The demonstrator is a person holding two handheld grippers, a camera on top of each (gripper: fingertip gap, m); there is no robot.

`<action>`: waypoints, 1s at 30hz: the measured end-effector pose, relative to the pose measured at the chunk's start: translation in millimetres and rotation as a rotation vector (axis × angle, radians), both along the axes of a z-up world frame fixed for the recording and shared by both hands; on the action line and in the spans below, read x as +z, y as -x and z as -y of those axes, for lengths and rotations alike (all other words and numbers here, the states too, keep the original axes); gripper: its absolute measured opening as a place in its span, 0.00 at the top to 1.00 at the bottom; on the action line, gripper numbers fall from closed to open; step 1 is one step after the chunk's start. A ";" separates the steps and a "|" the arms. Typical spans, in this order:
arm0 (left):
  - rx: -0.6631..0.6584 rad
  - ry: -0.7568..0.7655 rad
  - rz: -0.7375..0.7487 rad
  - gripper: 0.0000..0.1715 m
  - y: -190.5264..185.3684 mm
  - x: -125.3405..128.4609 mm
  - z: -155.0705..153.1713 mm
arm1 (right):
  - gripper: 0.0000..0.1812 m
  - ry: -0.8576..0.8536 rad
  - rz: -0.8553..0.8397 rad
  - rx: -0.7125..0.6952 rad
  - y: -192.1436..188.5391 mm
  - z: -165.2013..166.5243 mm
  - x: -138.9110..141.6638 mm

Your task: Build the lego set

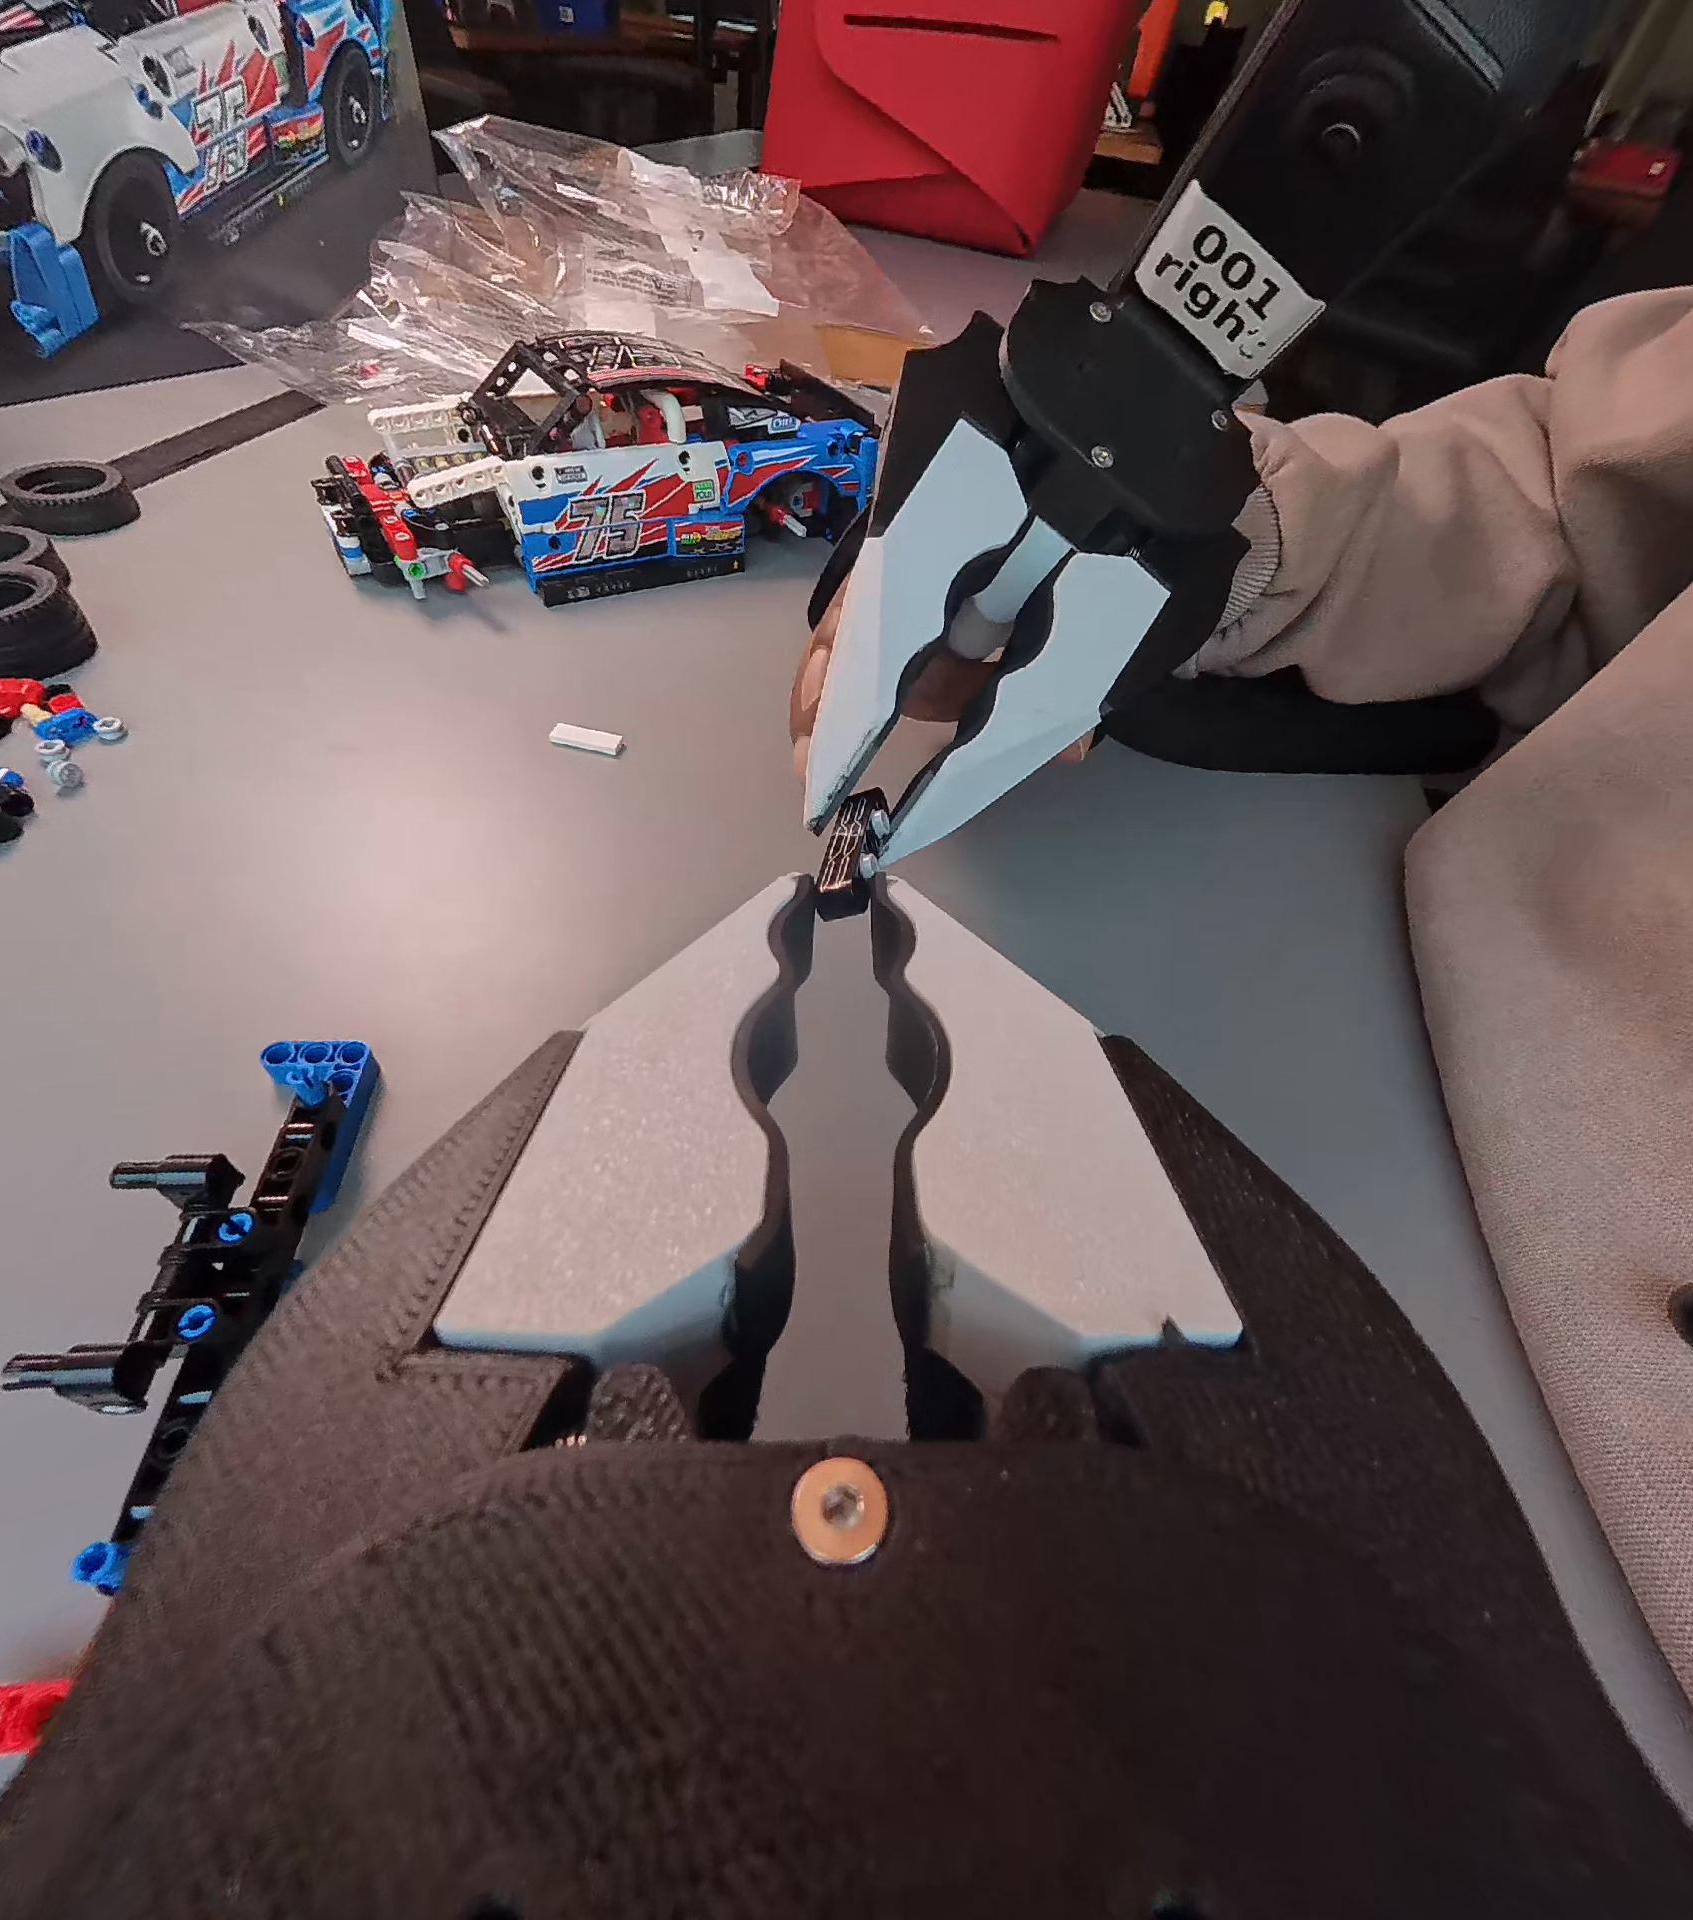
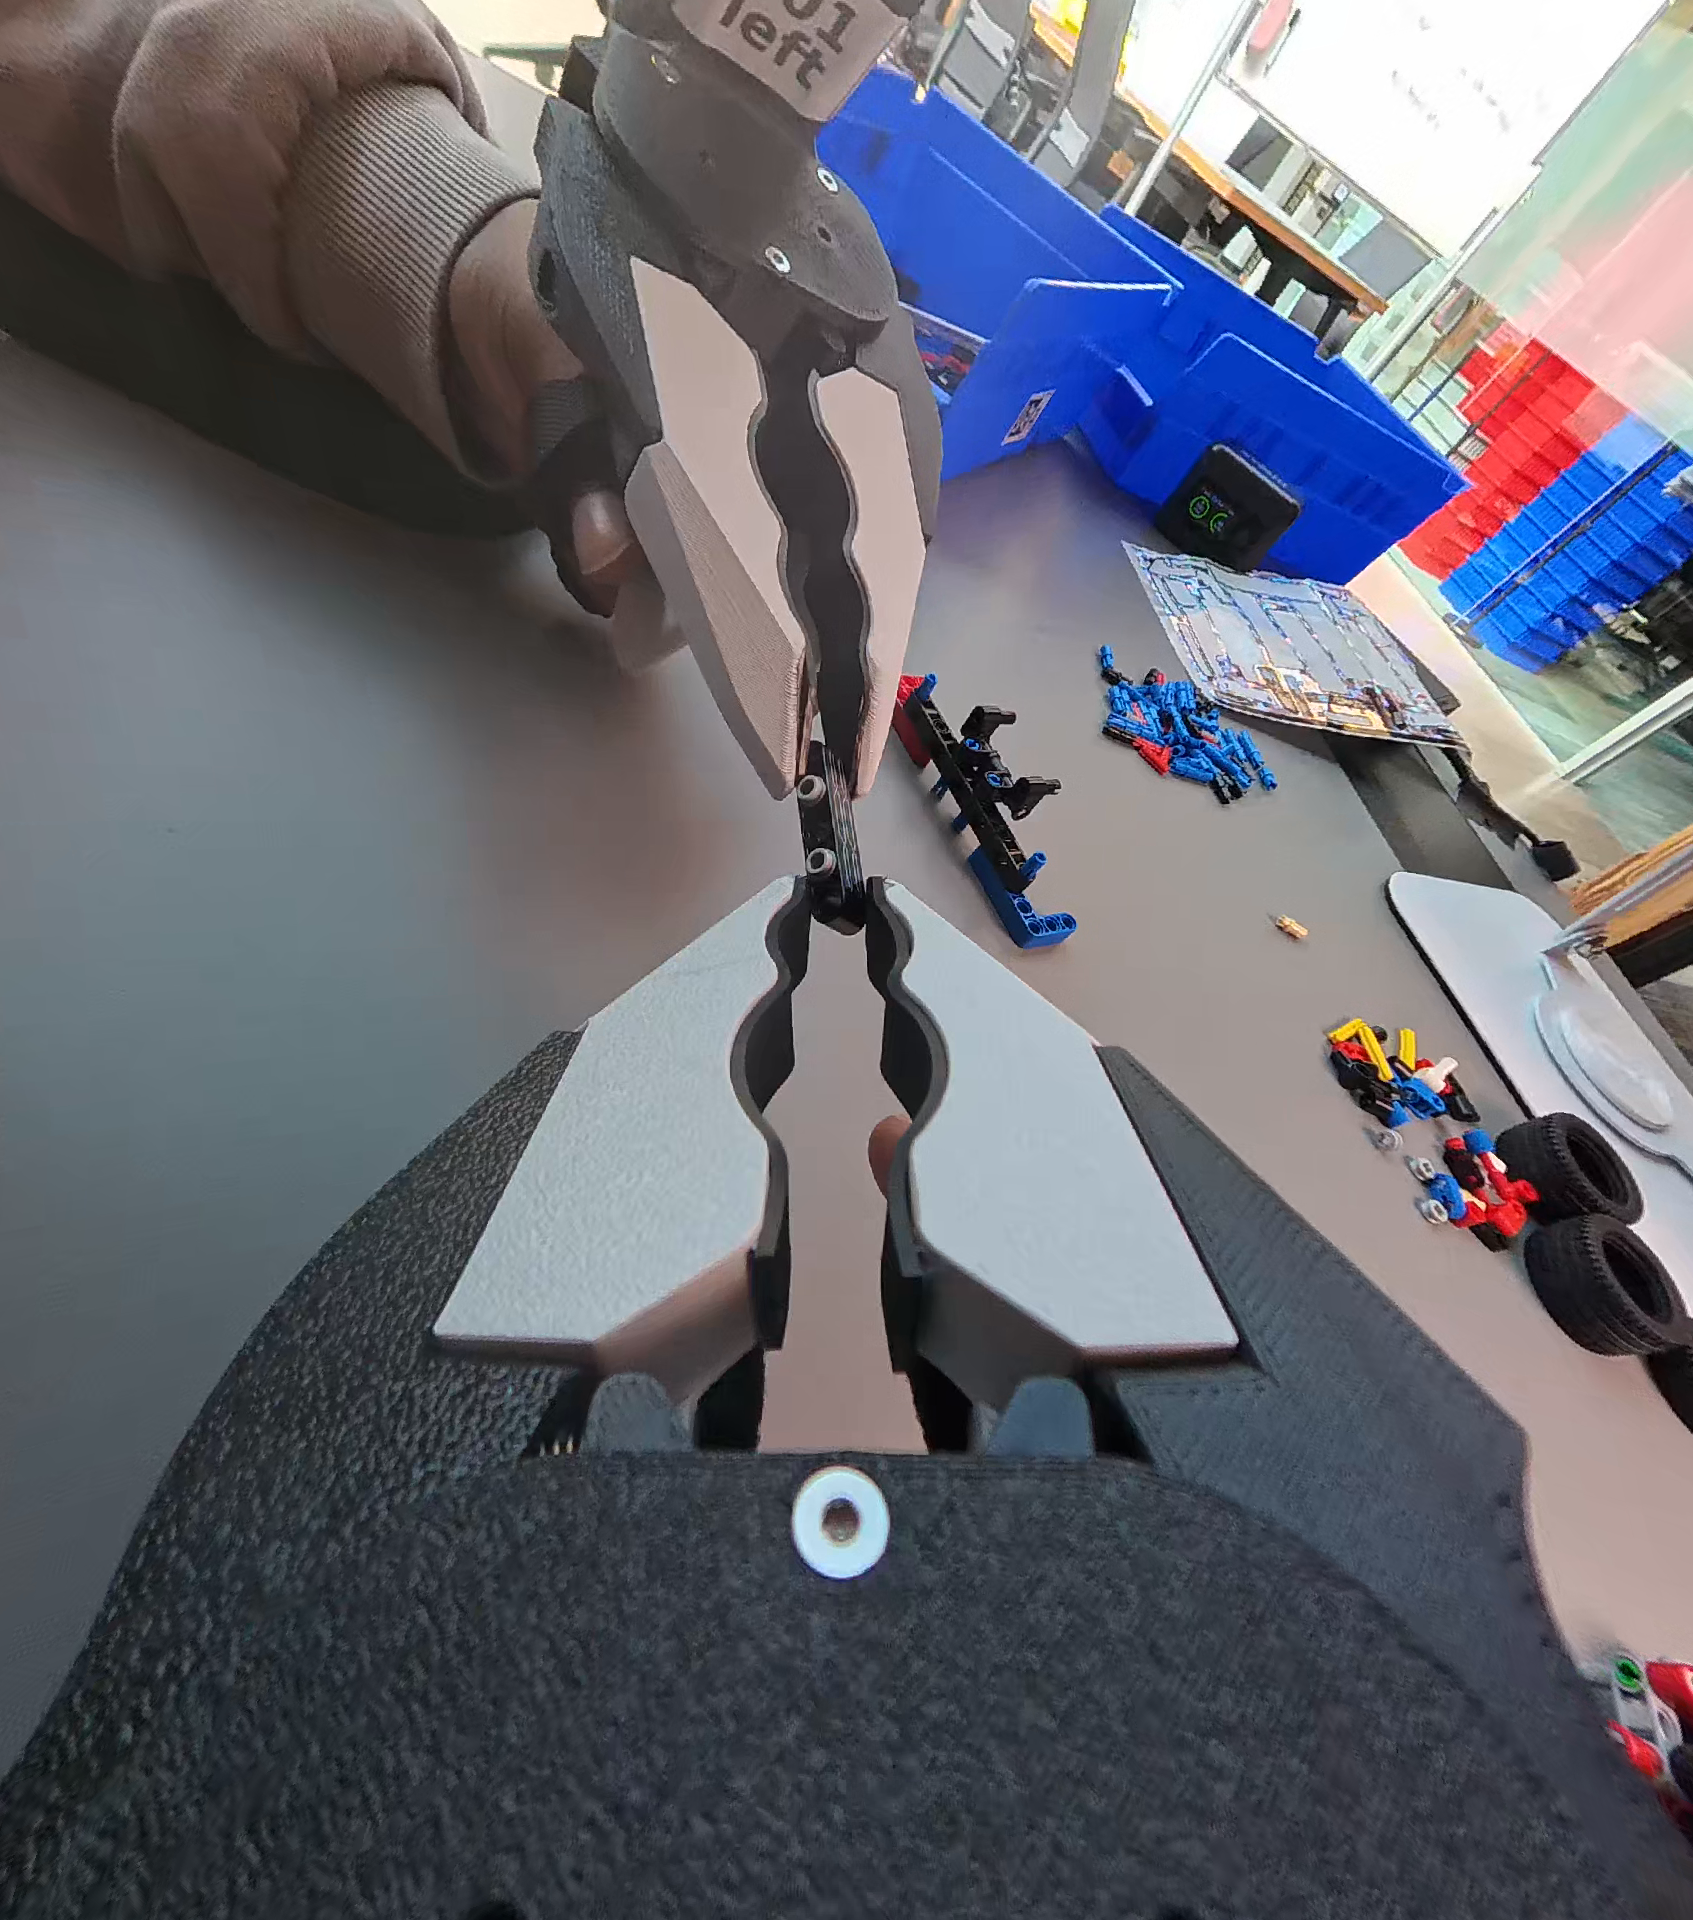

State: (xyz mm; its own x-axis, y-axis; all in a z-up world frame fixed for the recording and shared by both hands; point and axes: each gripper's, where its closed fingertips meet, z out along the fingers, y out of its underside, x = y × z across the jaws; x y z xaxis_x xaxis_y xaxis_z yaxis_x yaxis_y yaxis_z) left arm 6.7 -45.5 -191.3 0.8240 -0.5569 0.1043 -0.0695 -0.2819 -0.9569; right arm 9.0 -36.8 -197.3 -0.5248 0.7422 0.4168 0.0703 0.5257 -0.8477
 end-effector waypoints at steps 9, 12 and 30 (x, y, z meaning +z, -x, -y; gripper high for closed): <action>0.016 -0.065 -0.185 0.91 5.1 -3.1 1.2 | 0.96 0.152 0.096 0.018 -2.0 2.6 0.9; -0.005 -0.080 -0.258 0.94 2.3 -7.5 3.4 | 0.96 0.199 0.136 0.034 -3.1 6.0 -0.1; -0.053 0.145 -0.297 0.97 1.6 -46.5 8.8 | 0.97 0.087 0.235 0.000 -2.5 2.7 -28.0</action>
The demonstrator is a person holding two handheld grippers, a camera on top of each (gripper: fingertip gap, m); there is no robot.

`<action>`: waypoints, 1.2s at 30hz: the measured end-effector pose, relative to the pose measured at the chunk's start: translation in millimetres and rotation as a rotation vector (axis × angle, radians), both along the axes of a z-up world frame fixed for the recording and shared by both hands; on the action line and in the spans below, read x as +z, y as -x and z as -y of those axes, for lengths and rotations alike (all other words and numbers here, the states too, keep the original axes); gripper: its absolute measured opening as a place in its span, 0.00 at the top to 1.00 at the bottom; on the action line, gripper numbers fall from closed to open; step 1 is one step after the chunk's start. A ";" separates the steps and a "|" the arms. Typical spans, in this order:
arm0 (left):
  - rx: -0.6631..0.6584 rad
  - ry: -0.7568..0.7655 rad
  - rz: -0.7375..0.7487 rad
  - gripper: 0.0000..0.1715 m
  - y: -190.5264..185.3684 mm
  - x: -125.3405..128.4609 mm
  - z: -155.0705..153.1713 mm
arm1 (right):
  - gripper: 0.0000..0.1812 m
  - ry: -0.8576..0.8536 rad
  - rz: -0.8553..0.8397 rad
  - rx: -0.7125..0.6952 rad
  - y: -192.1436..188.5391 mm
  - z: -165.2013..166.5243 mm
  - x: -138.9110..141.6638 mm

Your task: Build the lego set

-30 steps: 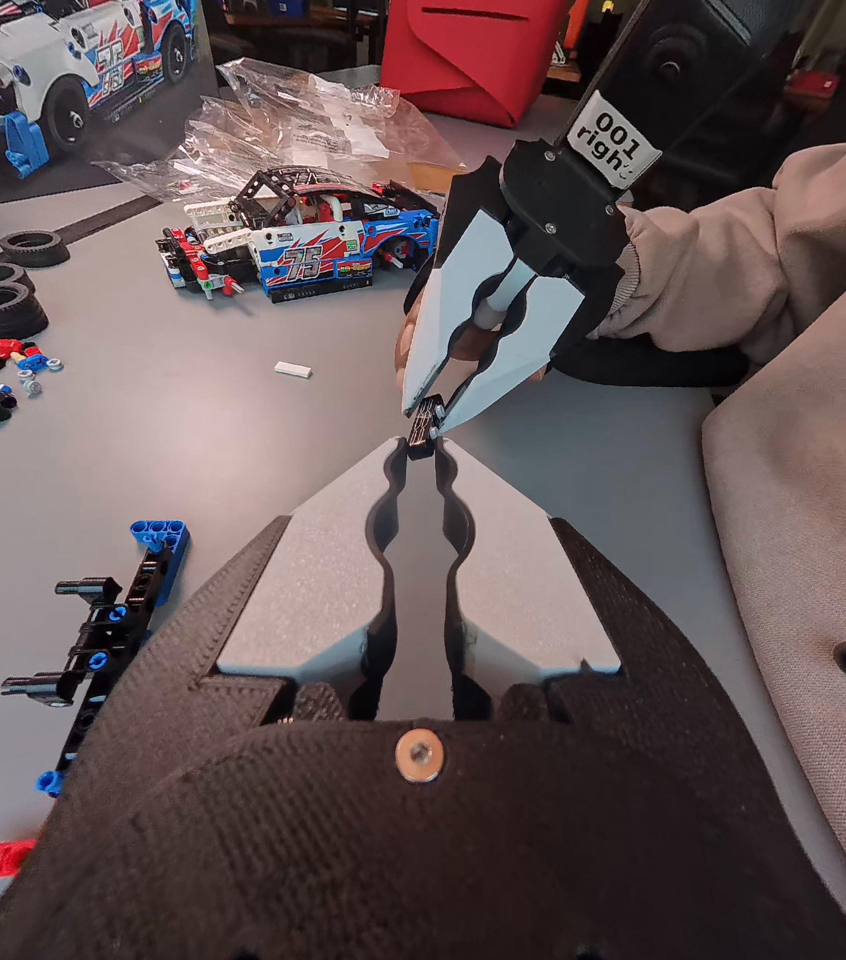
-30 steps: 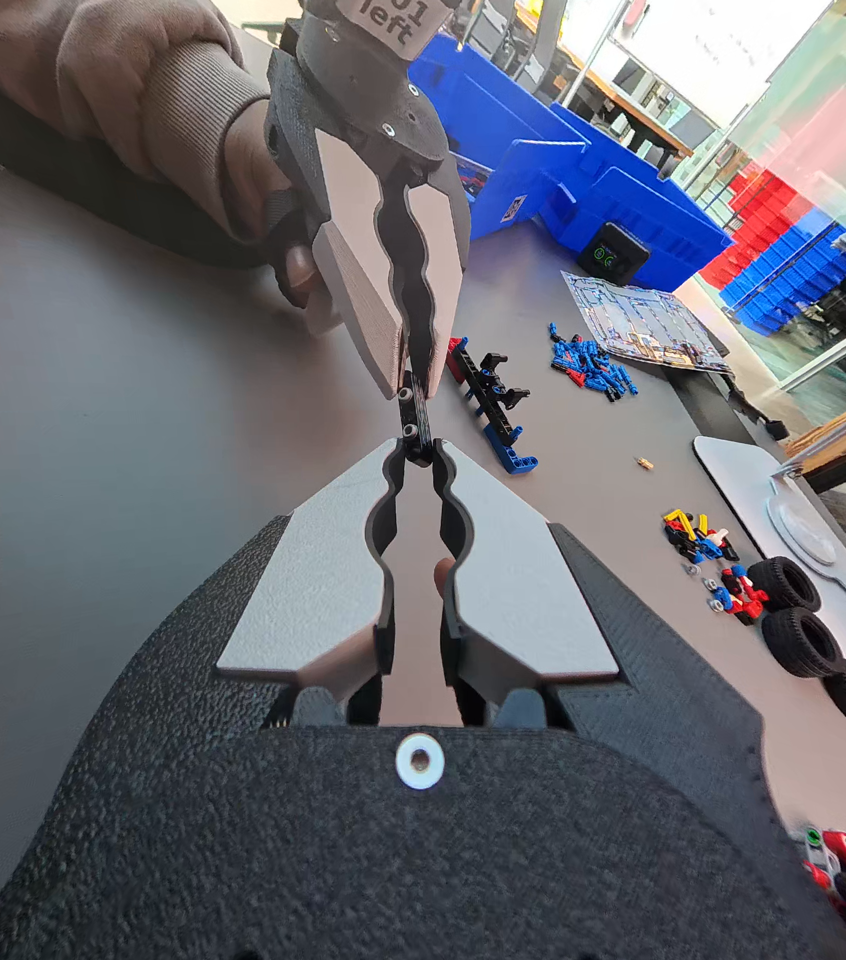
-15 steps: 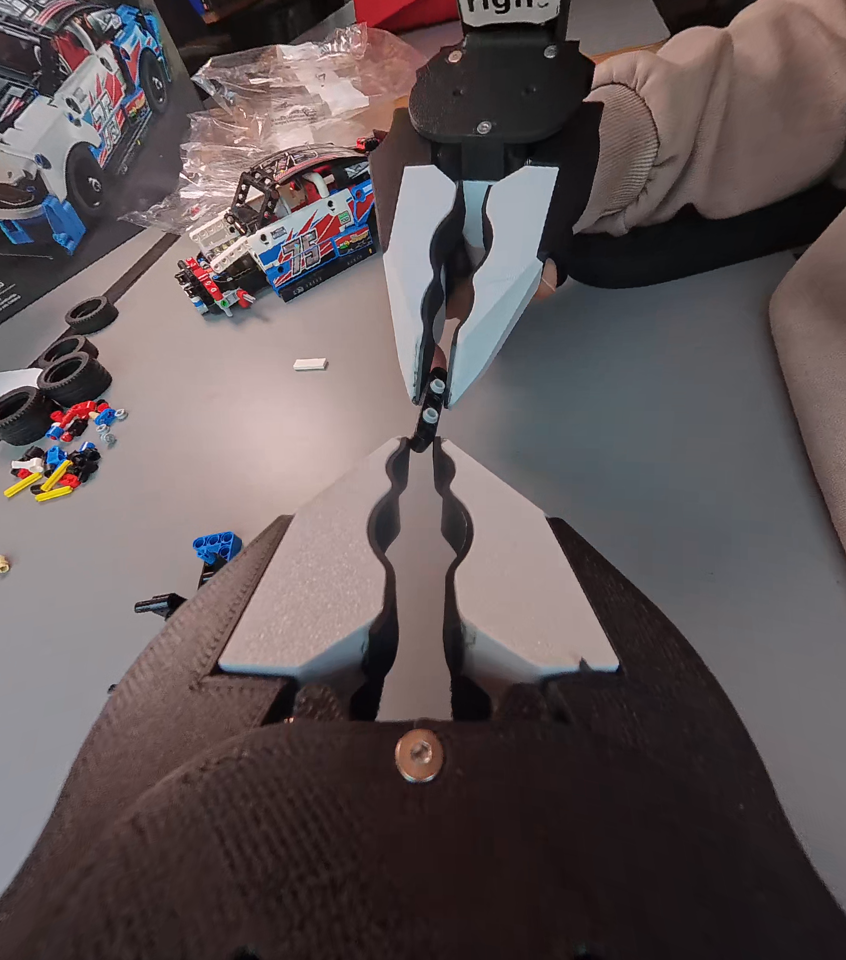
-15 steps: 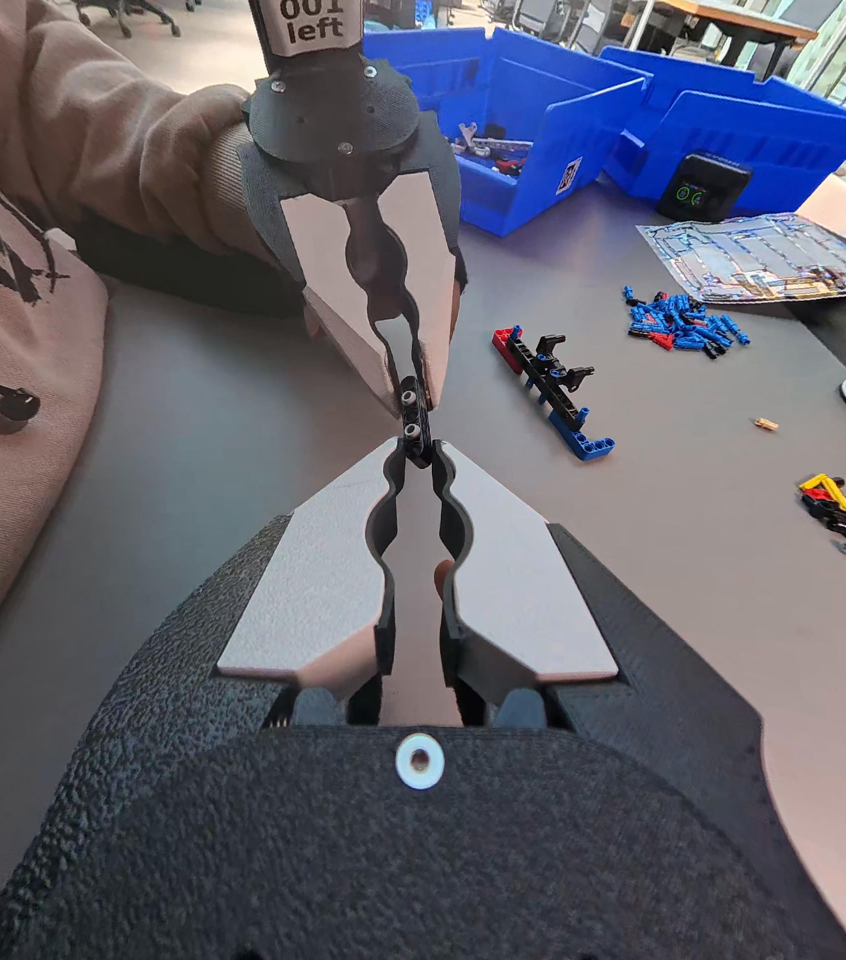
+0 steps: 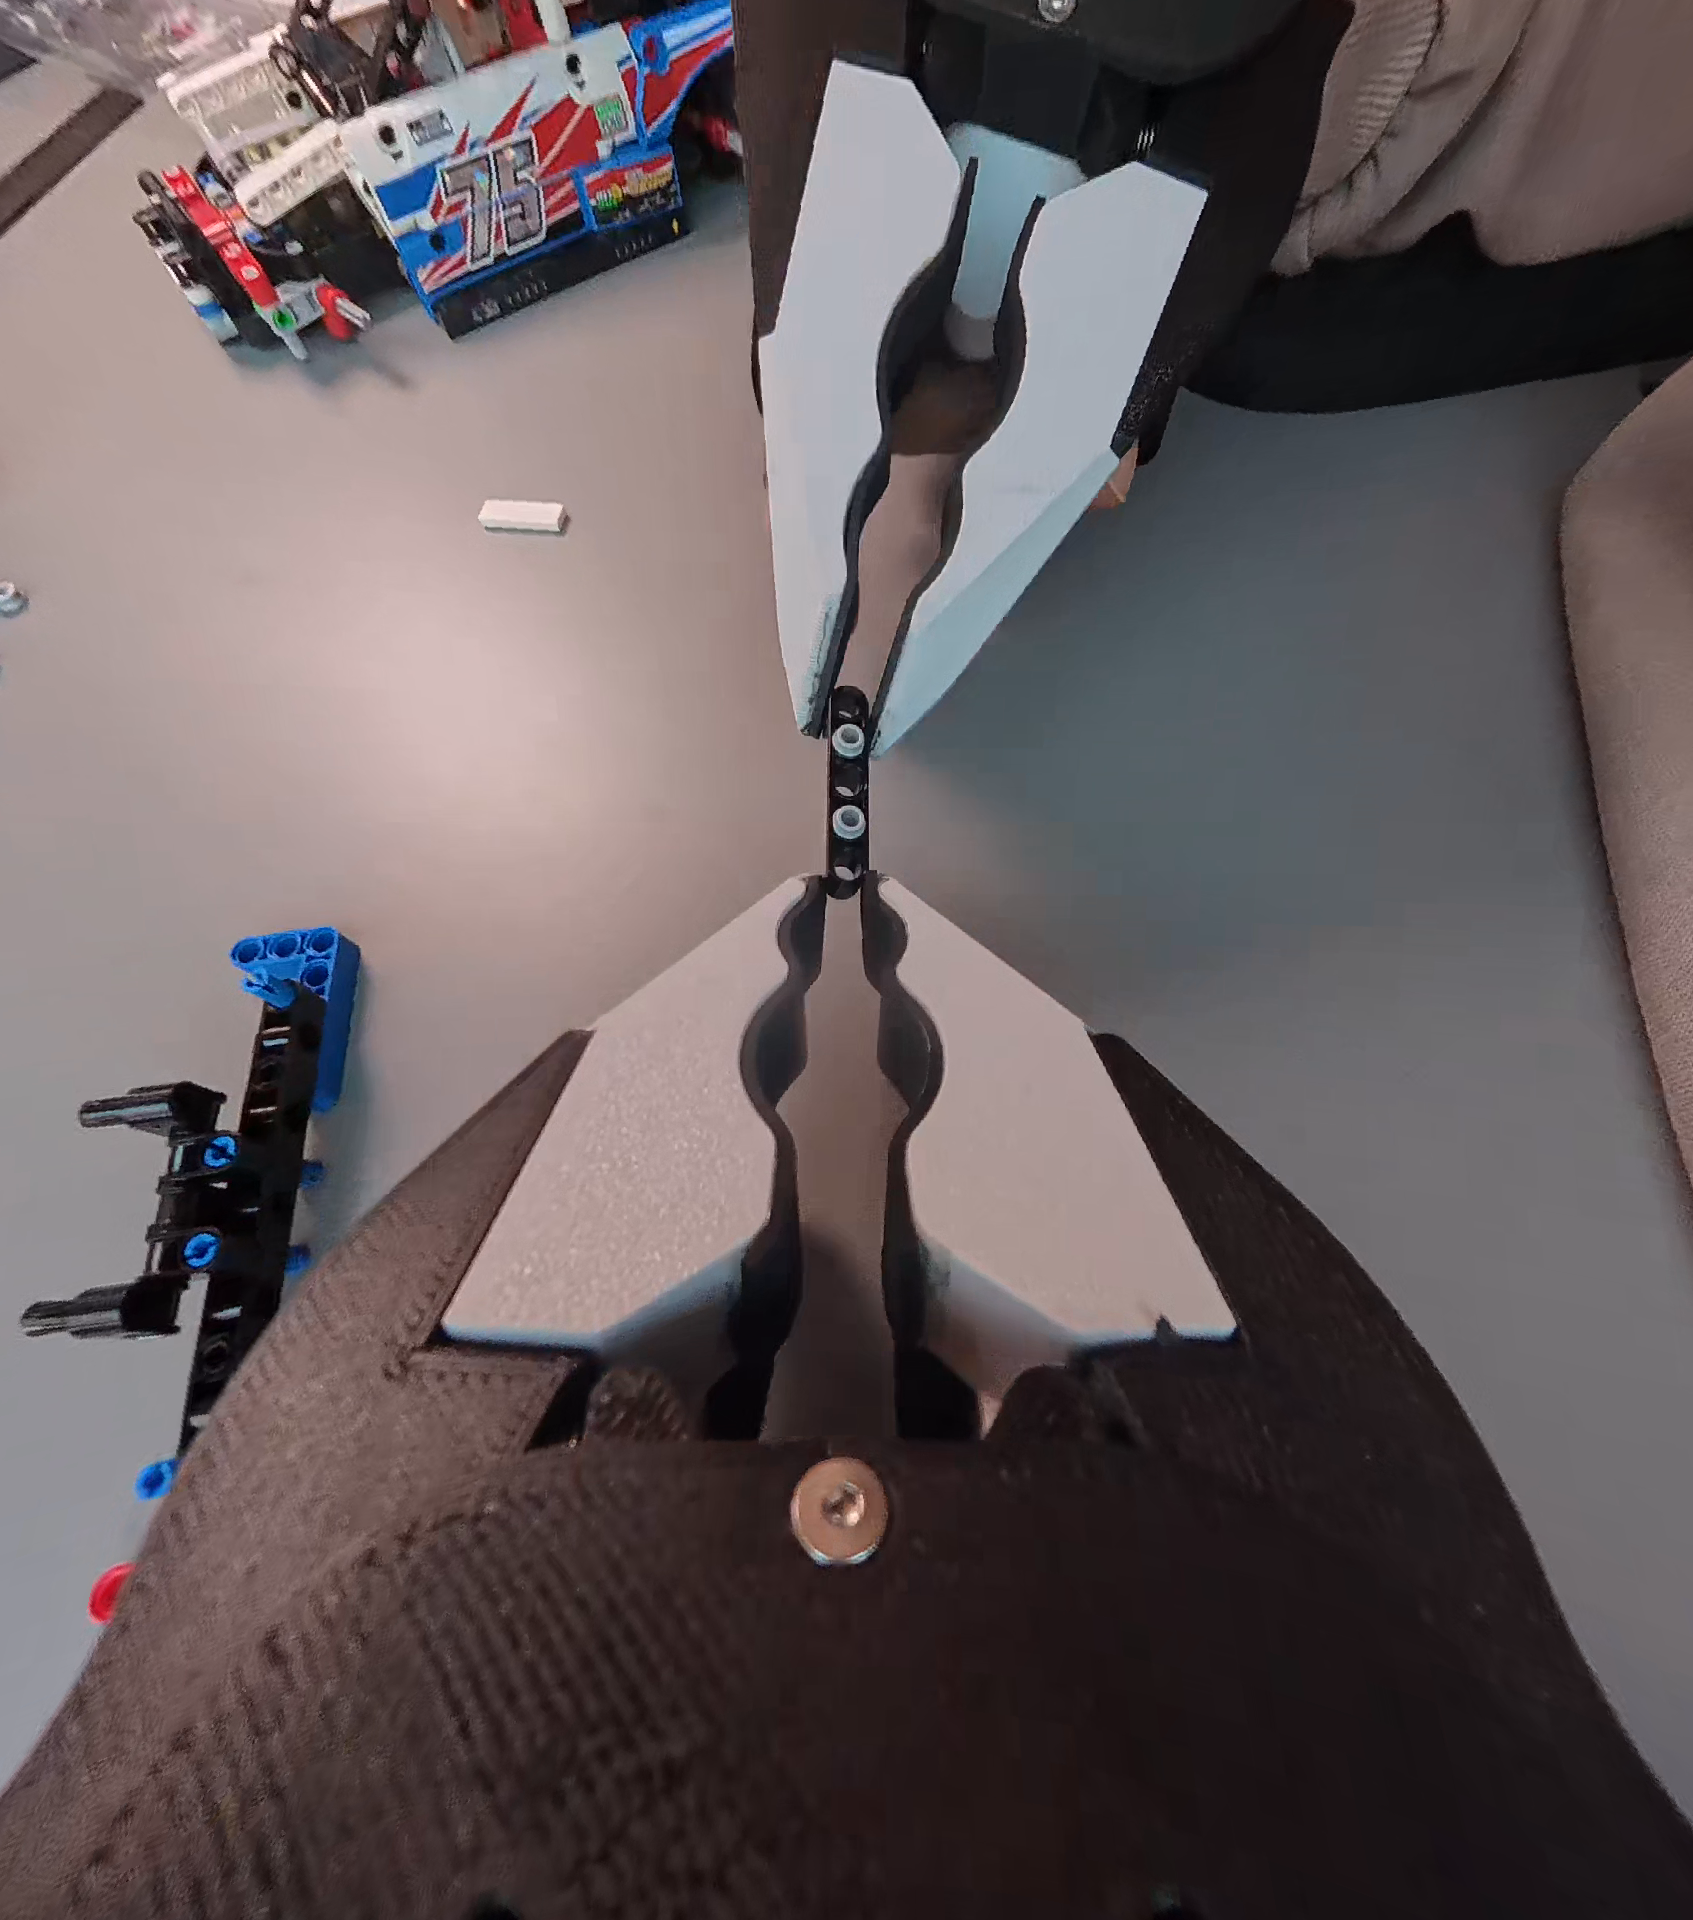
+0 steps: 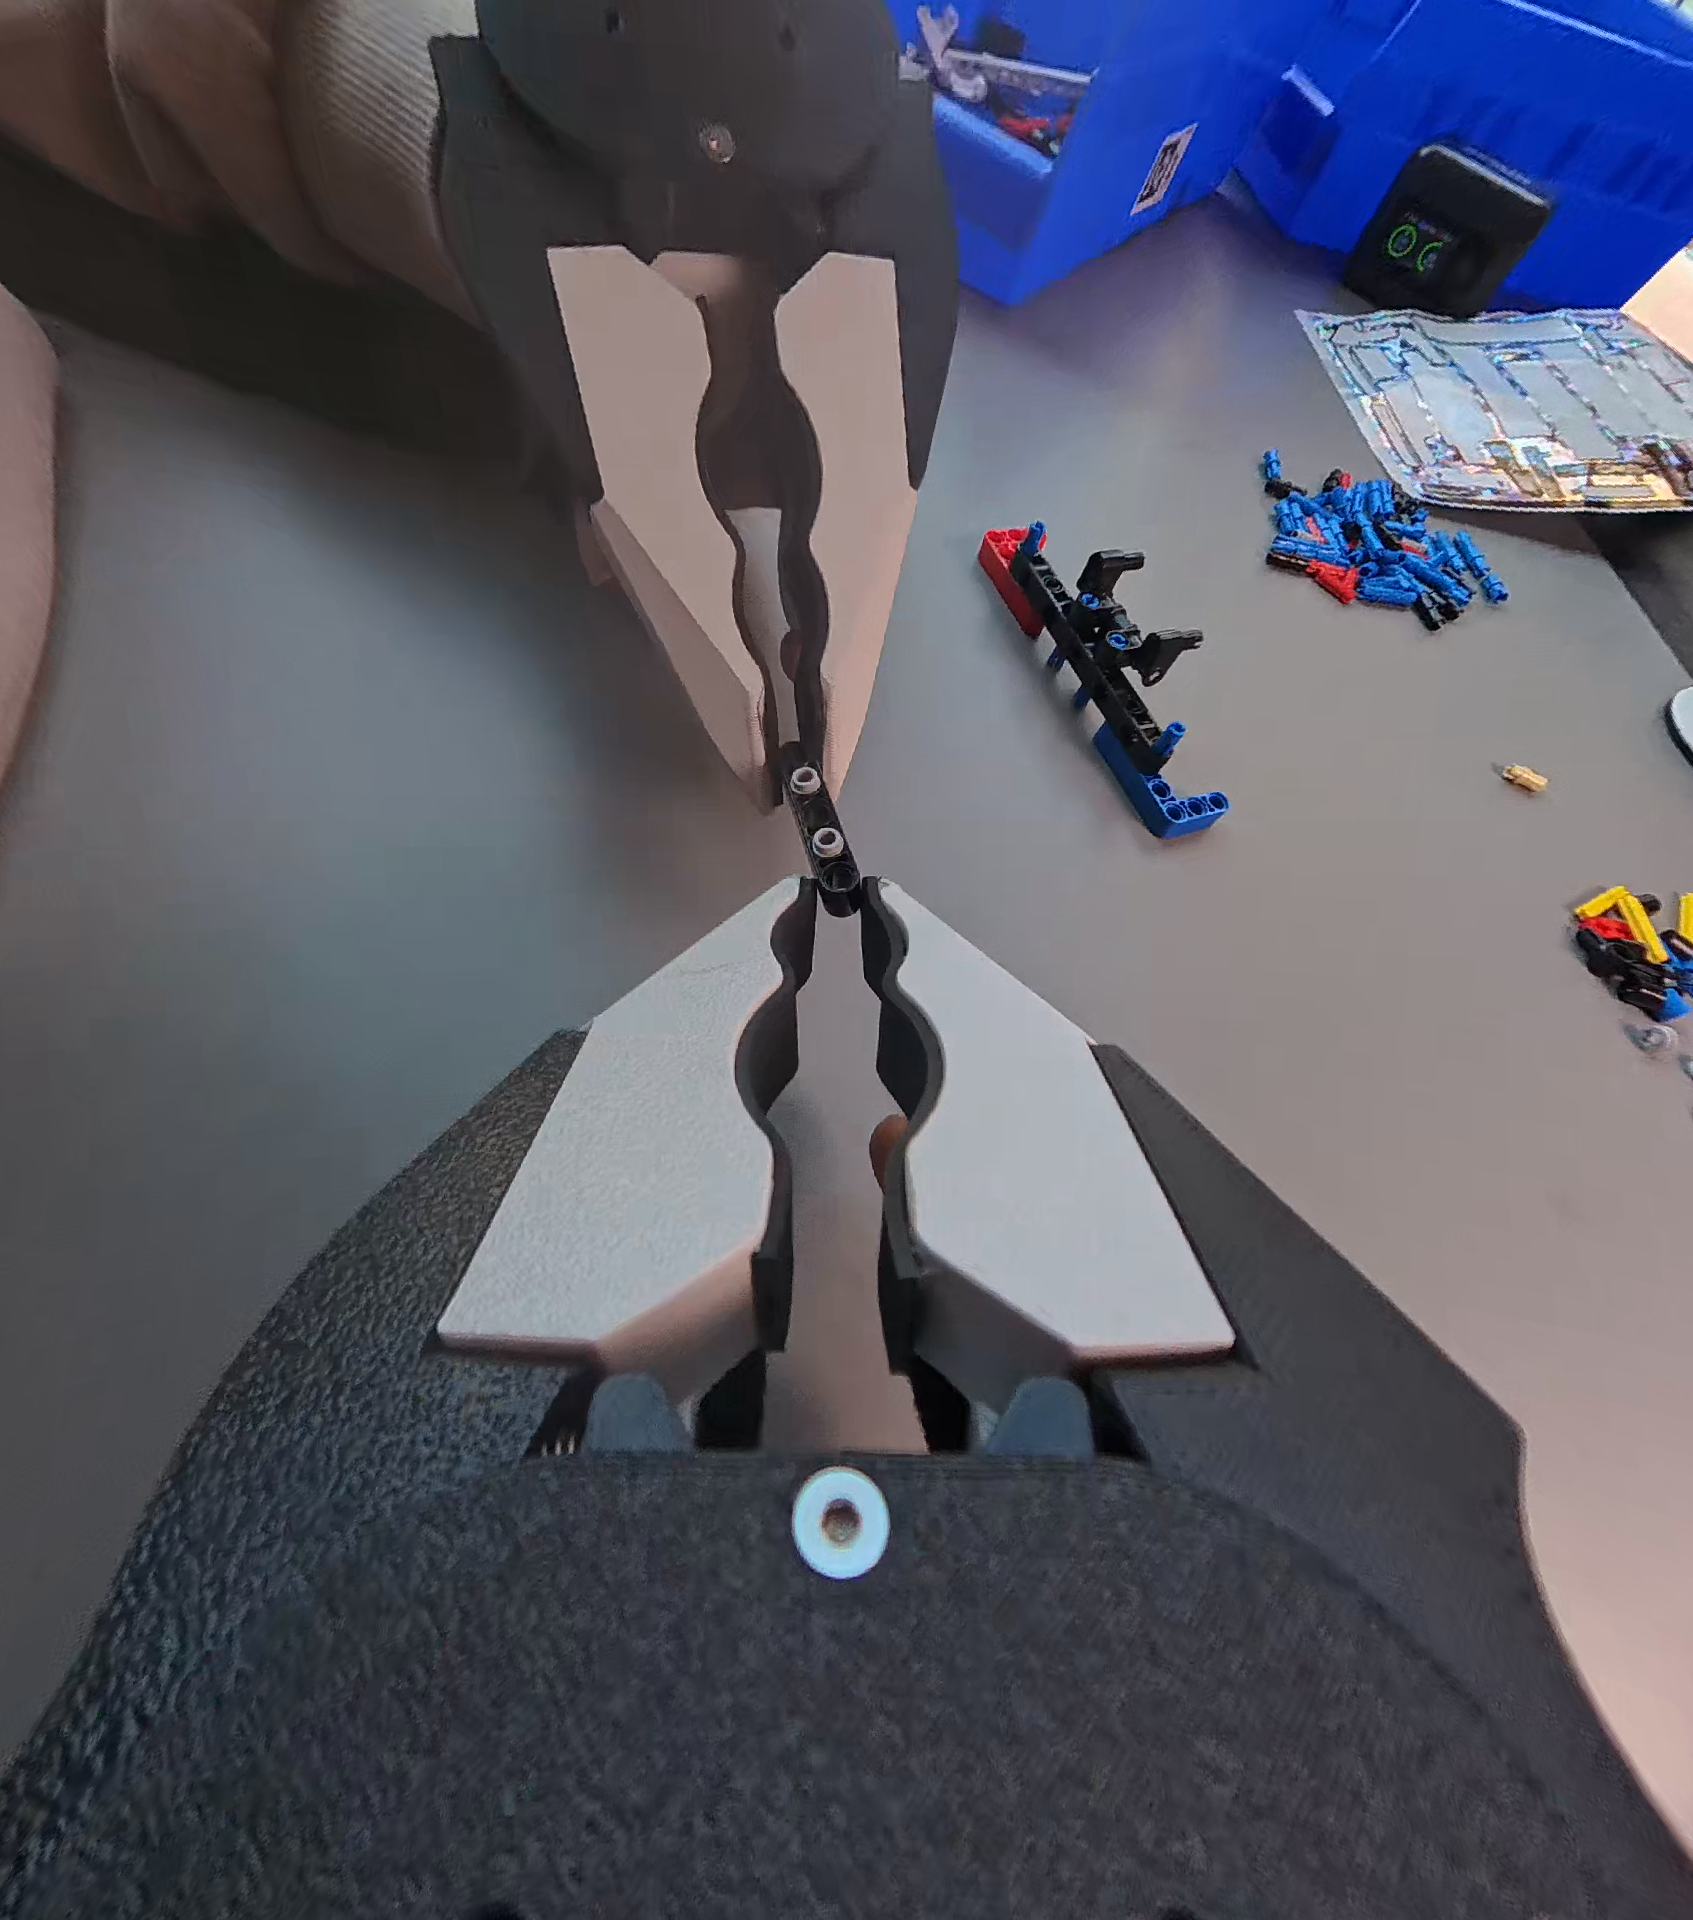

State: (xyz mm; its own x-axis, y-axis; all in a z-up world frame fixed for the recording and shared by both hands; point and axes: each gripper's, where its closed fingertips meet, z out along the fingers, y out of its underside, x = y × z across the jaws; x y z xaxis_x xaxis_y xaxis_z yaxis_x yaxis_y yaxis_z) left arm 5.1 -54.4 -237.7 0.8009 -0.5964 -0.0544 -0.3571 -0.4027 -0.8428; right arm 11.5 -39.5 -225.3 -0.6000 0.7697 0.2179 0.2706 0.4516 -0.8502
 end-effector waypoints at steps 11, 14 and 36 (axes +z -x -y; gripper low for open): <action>0.040 0.011 -0.037 0.94 5.6 -6.0 -4.1 | 0.97 -0.182 0.016 -0.011 4.5 -4.2 -17.2; 0.024 0.039 -0.087 0.95 4.3 -13.8 -1.4 | 0.97 -0.241 0.019 0.001 4.4 -1.4 -22.6; 0.040 0.092 -0.150 0.96 12.1 -21.9 3.7 | 0.97 -0.116 0.024 -0.032 6.0 -4.5 -14.9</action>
